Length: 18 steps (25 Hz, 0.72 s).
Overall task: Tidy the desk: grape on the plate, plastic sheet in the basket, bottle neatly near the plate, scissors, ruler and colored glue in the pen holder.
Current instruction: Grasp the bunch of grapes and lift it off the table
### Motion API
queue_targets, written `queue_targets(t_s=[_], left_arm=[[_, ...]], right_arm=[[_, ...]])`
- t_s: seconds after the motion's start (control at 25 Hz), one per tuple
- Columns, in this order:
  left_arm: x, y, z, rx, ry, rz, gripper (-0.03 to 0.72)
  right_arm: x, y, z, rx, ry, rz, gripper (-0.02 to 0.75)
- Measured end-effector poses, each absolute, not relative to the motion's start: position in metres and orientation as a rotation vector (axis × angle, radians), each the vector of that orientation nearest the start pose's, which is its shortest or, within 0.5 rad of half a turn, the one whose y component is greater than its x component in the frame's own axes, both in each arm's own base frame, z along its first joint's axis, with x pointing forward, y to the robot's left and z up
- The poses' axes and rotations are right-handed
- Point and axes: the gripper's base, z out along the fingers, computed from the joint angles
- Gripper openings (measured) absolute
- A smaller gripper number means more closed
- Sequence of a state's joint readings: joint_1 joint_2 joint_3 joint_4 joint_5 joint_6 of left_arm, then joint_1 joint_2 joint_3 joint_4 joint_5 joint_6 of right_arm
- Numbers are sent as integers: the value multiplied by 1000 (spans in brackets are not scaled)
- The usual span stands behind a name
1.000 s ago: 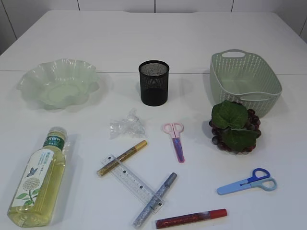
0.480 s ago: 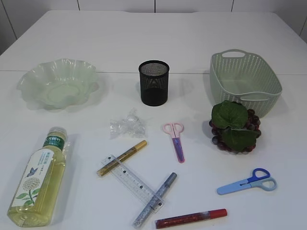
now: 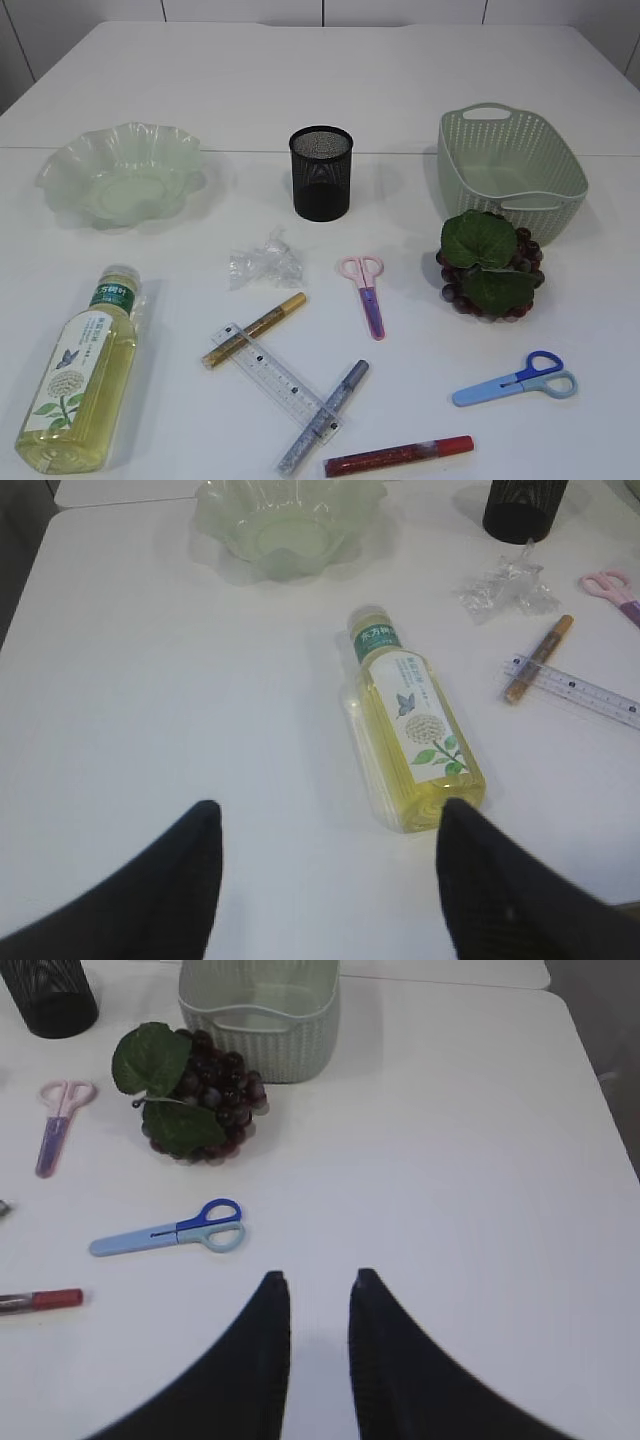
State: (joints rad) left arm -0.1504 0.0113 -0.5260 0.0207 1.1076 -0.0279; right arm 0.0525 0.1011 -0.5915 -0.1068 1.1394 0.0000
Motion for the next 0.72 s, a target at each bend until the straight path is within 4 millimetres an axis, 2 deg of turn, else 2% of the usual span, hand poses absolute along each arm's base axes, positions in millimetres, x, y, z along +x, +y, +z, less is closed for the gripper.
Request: queue_targets(t_s=[0.12, 0.24, 0.4, 0.52, 0.72], left_arm=[[-8, 3, 281, 125, 2074, -84, 489], [-8, 3, 281, 125, 2074, -84, 489], [-8, 3, 281, 125, 2074, -84, 489], [-8, 3, 281, 125, 2073, -84, 489], [-5, 2, 283, 127, 2088, -83, 489]], right_arm=[[11, -8, 315, -51, 2139, -94, 230], [27, -5, 332, -51, 2144, -71, 356], [52, -3, 344, -56, 2143, -65, 509], [73, -1, 343, -48, 2220, -40, 543], [119, 12, 337, -14, 2405, 137, 552]])
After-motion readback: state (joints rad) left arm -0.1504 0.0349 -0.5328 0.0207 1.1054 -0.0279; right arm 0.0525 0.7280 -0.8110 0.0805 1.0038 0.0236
